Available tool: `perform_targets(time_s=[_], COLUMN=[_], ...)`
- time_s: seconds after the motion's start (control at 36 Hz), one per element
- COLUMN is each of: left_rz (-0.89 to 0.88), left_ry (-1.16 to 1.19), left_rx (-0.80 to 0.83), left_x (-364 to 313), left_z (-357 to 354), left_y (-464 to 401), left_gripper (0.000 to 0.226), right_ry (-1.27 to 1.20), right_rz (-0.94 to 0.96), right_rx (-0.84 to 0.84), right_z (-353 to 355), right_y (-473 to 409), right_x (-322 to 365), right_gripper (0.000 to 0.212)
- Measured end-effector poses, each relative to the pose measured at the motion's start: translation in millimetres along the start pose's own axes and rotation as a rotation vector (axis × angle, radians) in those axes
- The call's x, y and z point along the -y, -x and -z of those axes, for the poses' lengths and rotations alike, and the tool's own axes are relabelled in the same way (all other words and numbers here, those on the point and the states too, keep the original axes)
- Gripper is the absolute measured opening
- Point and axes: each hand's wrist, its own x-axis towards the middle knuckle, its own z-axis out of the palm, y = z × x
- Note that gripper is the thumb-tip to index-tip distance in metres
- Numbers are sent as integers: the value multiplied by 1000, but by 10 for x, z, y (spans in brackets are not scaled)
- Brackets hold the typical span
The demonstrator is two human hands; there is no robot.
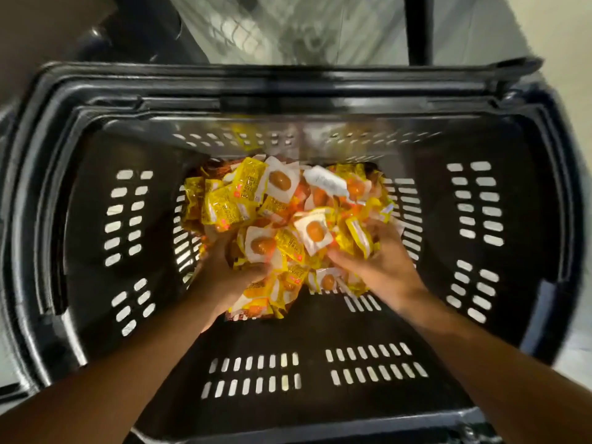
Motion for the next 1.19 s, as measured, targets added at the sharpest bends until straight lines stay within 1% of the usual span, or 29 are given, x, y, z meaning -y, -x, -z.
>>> perform_targets(time_s=[0.06, 0.08, 0.14, 0.17, 0.22, 0.28, 0.33, 0.39, 0.44, 0.5, 0.53, 0.56, 0.58, 0.64, 0.72, 0.81, 0.86, 0.89, 0.97, 1.0, 1.08, 1.14, 1.19], left_rz=[-6, -10, -21, -27, -43, -57, -75, -95, -104, -108, -108, -109, -107, -99, -73, -44, -33, -22, -4, 3, 10, -5, -44], left_ry=[8, 8, 14, 20, 24, 24, 28, 36, 44, 41, 38, 36, 31, 18, 12, 8, 28, 34, 17, 25, 112, 165, 230], left_rx=[0, 6, 21, 25, 26, 24, 33, 48, 57, 52, 50, 46, 39, 20, 11, -11, -30, -30, -47, -72, -114, -122, -147], left_x=[25, 37, 65, 75, 94, 118, 151, 187, 221, 247, 252, 255, 253, 231, 188, 106, 47, 15, -70, -102, -233, -328, -426], left_z=[4, 4, 6, 5, 1, 3, 13, 24, 31, 35, 33, 30, 25, 10, -2, 0, 38, 66, 171, 210, 328, 430, 535], left_y=[-22, -30, -48, -57, -79, -98, -119, -149, -176, -188, -186, -177, -166, -131, -77, 28, 126, 192, 412, 497, 819, 1064, 1326], left_gripper=[85, 84, 81, 80, 79, 79, 76, 73, 72, 70, 70, 70, 71, 73, 75, 79, 80, 82, 86, 85, 75, 81, 81], right_ry=[-19, -18, 17, 48, 78, 126, 178, 204, 215, 237, 245, 246, 252, 287, 343, 368, 316, 242, -119, -203, -366, -492, -622], right_rz=[-77, -111, -128, -127, -159, -231, -270, -289, -280, -253, -238, -220, -196, -145, -99, -114, -136, -152, -209, -217, -217, -214, -192], right_rx=[9, -14, -93, -122, -152, -246, -325, -333, -310, -264, -235, -206, -184, -188, -226, -205, -181, -164, -134, -127, -103, -93, -72], right_z=[-30, -47, -83, -104, -156, -212, -273, -326, -347, -299, -246, -182, -115, 13, 124, 172, 191, 204, 272, 299, 411, 507, 608], right_y=[-138, -227, -407, -497, -688, -830, -913, -969, -1030, -1057, -1052, -1045, -1034, -980, -825, -597, -423, -319, 61, 199, 627, 918, 1223], right_x=[93, 127, 185, 210, 232, 245, 252, 253, 214, 171, 156, 144, 134, 120, 122, 113, 105, 98, 101, 121, 220, 329, 450], right_gripper=[79, 83, 72, 75, 100, 125, 135, 144, 146, 141, 134, 122, 106, 77, 58, 35, 31, 32, 17, 15, 24, 31, 39])
